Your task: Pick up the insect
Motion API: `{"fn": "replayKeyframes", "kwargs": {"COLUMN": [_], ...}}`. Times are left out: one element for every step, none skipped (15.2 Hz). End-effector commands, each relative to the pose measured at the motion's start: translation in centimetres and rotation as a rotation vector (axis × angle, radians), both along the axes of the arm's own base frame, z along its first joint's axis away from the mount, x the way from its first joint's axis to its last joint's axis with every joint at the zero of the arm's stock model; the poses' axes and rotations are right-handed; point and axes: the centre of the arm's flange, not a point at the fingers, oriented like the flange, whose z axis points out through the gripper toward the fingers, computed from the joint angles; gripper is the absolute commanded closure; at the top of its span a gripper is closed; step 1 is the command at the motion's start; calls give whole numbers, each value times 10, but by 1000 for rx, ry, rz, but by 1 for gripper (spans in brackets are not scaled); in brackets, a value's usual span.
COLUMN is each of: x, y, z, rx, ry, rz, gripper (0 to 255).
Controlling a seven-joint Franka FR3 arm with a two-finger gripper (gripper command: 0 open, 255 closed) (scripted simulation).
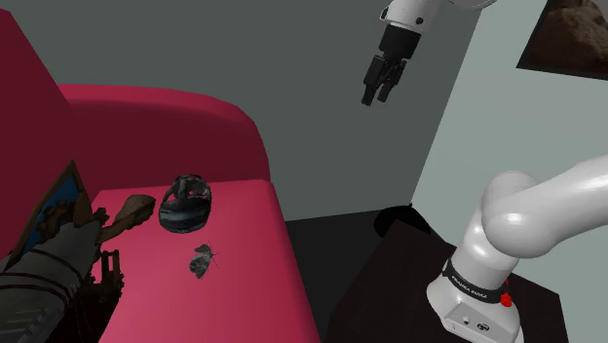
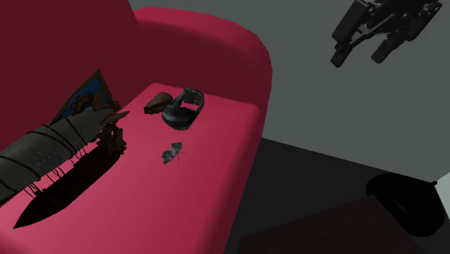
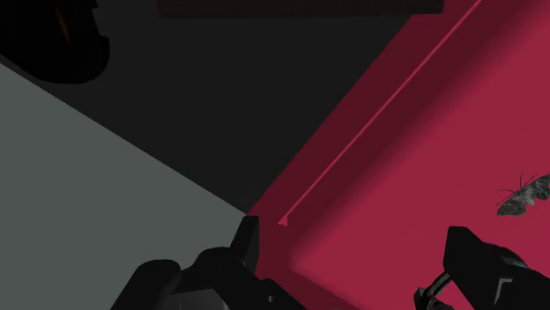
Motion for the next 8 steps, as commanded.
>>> {"fn": "replayKeyframes", "kwargs": {"x": [0, 6, 12, 18, 24, 30, 36, 42], "y": [0, 10, 20, 31, 41, 51, 61, 71], "z": [0, -7, -14, -21, -28, -35, -42, -49], "rx": [0, -1, -2, -3, -5, -6, -7, -8], "ry": [0, 6, 12, 17, 23, 29, 35, 40], "rz": [0, -5, -10, -16, -21, -26, -31, -36], "gripper": [0, 0, 0, 0, 0, 0, 0, 0]}}
